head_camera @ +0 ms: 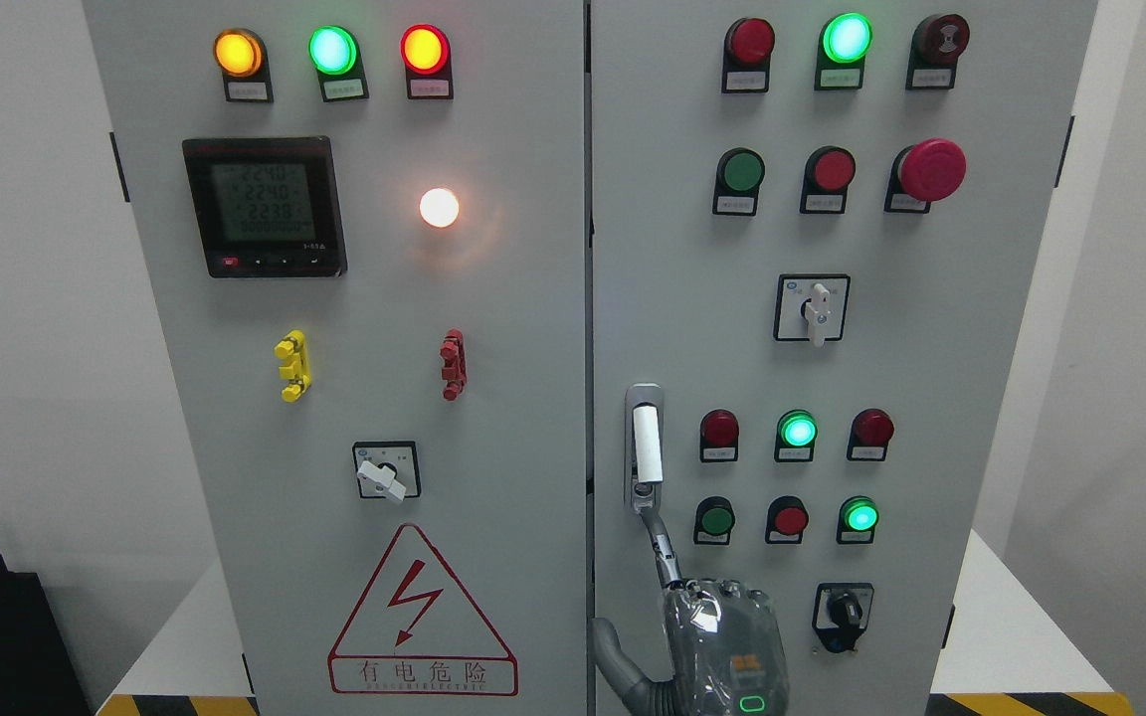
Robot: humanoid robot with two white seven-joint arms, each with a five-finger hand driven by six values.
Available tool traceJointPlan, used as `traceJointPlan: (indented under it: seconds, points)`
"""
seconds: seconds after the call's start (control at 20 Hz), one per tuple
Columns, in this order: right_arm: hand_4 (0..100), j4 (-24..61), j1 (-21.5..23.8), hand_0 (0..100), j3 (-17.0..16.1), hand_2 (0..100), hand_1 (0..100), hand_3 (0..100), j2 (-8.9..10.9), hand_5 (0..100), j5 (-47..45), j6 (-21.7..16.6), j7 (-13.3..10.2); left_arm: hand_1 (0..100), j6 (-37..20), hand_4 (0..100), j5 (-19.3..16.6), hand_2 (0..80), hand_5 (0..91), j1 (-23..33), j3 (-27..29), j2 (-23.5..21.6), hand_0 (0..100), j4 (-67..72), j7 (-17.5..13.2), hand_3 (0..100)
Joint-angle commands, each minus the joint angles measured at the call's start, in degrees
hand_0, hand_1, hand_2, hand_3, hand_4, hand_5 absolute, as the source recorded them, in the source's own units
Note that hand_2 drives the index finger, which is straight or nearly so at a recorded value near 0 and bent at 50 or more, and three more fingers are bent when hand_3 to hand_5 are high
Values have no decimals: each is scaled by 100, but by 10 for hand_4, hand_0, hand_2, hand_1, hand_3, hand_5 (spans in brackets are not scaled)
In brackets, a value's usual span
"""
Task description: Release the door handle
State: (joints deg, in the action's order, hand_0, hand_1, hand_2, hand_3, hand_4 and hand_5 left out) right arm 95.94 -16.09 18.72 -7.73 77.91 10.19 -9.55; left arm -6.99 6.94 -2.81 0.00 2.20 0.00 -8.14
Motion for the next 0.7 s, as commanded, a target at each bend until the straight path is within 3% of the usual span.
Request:
traceJointPlan:
  seconds: [0.0,0.65]
  points:
    - [1000,39,-26,356,-18,0,278,1000,9,985,-12,-9,-47,389,5,0,0,0,0,0,62,0,120,97,-3,0]
    - [972,162,-96,359,-53,32,274,1000,0,981,-65,-87,-319,389,5,0,0,0,0,0,62,0,120,97,-3,0]
